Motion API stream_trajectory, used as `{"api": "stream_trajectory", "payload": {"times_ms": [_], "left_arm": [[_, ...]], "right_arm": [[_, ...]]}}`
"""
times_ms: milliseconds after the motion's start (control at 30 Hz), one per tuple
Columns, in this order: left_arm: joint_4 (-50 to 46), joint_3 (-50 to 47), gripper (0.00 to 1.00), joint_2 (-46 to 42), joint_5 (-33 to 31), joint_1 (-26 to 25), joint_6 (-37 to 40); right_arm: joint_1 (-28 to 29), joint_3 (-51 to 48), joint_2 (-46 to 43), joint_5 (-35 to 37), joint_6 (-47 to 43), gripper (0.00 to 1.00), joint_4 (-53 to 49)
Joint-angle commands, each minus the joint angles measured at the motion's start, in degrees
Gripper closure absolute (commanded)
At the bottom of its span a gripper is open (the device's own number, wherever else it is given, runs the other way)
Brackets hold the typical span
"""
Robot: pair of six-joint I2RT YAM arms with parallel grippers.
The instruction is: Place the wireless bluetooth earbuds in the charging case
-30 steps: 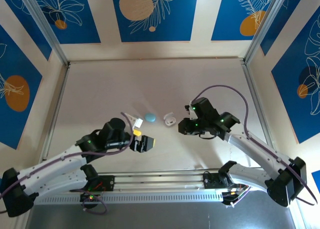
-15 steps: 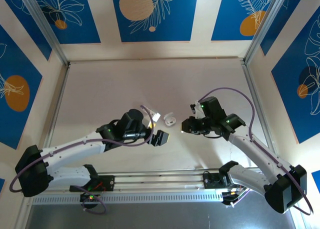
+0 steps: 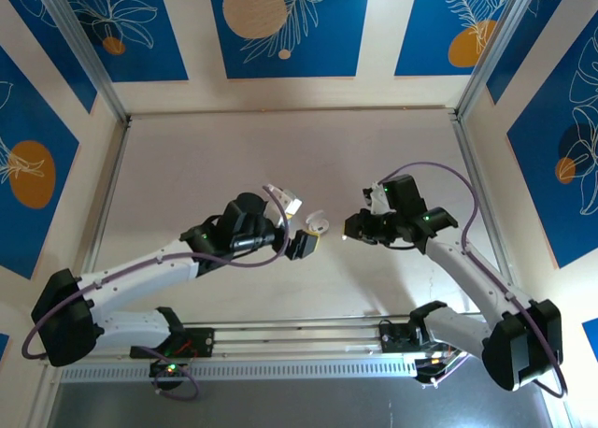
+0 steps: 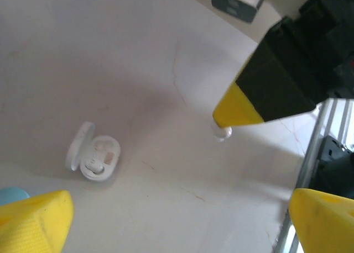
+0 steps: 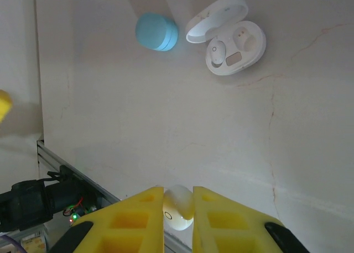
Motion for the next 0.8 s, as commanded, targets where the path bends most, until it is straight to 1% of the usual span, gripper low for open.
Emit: {"api": "stream_trajectory", "payload": {"times_ms": [0,133,433,600,767], "left_arm": [[2.45,0.84,0.00,0.95,2.12,2.70,0.75],[4.76,-1.03,0.00,1.00,4.23,6.05,-0.70],[9.92,-7.08,0.00,-0.24,6.24,13.26,-1.70],[15.10,-11.98,0.00,-1.76,5.65,16.05,-2.89],[22.30,-17.31,0.00,-1.33,5.55,18.90,-4.37]], "right_arm": [[-0.64,2.32,2.08,-2.91,-1.23,0.84,2.15],[-1.13,4.01,5.99,-3.96,-1.58,0.84,3.92],[-1.61,8.58,15.82,-5.21,-3.16,0.84,5.85],[-1.83,11.06,20.30,-5.85,-3.99,0.85,5.99],[-2.23,13.76,23.74,-6.58,-5.67,0.85,4.92]]}}
